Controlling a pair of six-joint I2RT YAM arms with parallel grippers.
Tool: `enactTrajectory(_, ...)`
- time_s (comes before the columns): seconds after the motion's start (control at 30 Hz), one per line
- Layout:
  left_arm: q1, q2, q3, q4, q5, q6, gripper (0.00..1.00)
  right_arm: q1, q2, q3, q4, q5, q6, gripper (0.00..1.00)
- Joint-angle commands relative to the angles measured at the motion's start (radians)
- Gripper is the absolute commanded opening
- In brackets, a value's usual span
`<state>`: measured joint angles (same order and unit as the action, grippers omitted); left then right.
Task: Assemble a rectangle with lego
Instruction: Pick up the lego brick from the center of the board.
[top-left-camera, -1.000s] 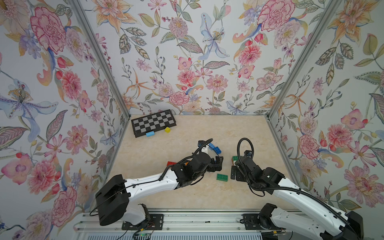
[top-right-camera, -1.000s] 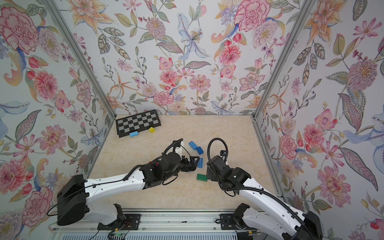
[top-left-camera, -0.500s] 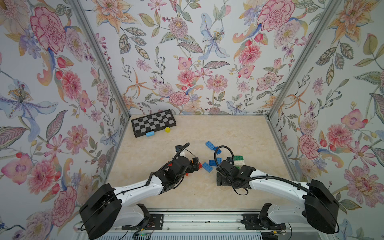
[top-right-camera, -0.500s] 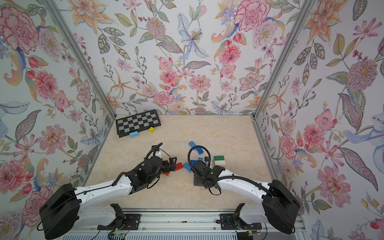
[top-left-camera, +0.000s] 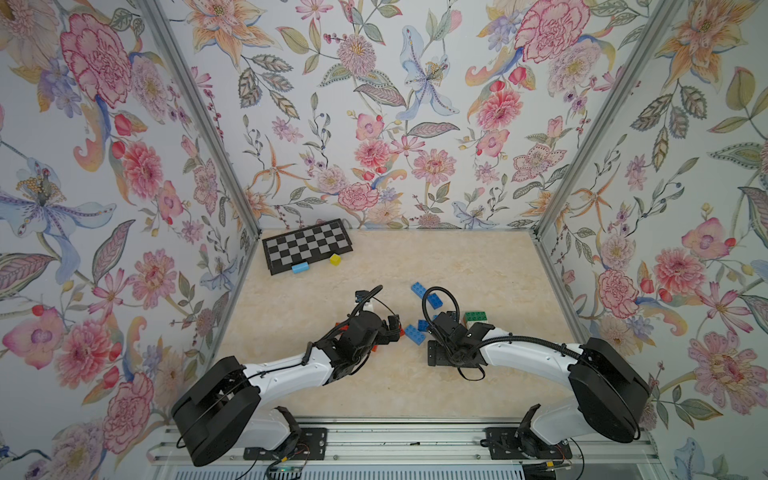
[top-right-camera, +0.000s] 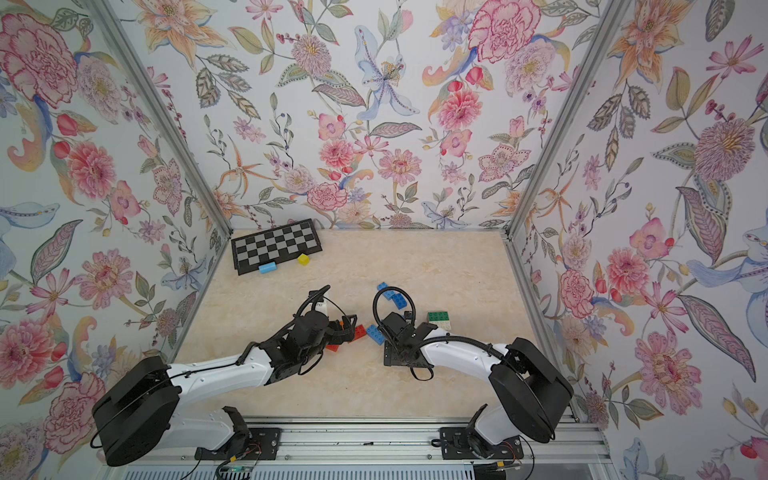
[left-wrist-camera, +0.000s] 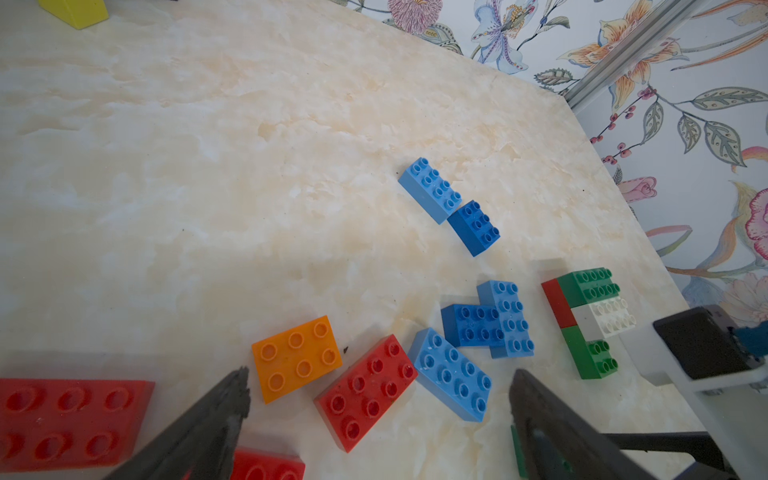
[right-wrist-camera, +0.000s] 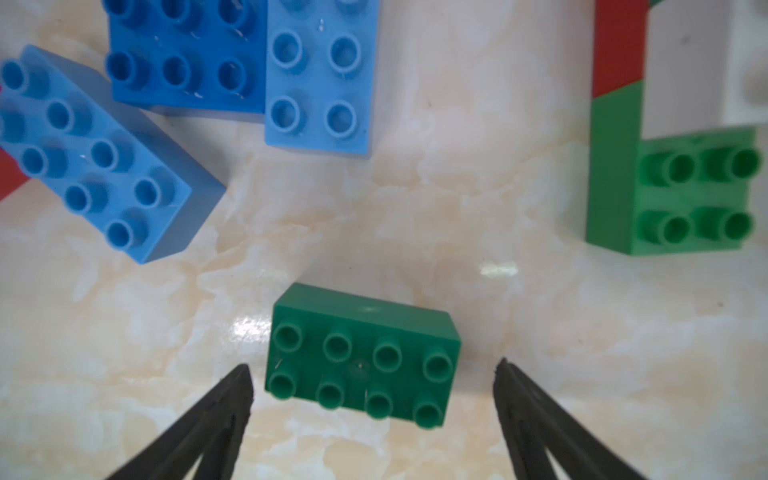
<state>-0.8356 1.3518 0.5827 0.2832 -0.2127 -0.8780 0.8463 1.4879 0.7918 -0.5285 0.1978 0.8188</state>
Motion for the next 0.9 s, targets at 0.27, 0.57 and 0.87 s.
enactTrajectory(0.27,0.019,0.025,-0.009,0.058,0.026,0.008,0.99,-0.024,0.039,0.023,0.001,0.023,0.009,0.84)
enactTrajectory(0.57,0.020,0.058,-0.005,0.083,0.051,0.001,0.99,-0.032,0.035,0.015,0.002,0.020,0.001,0.78)
enactTrajectory(0.87,0.022,0.070,-0.007,0.086,0.054,0.001,0.99,-0.038,0.041,0.032,0.001,0.019,-0.003,0.70)
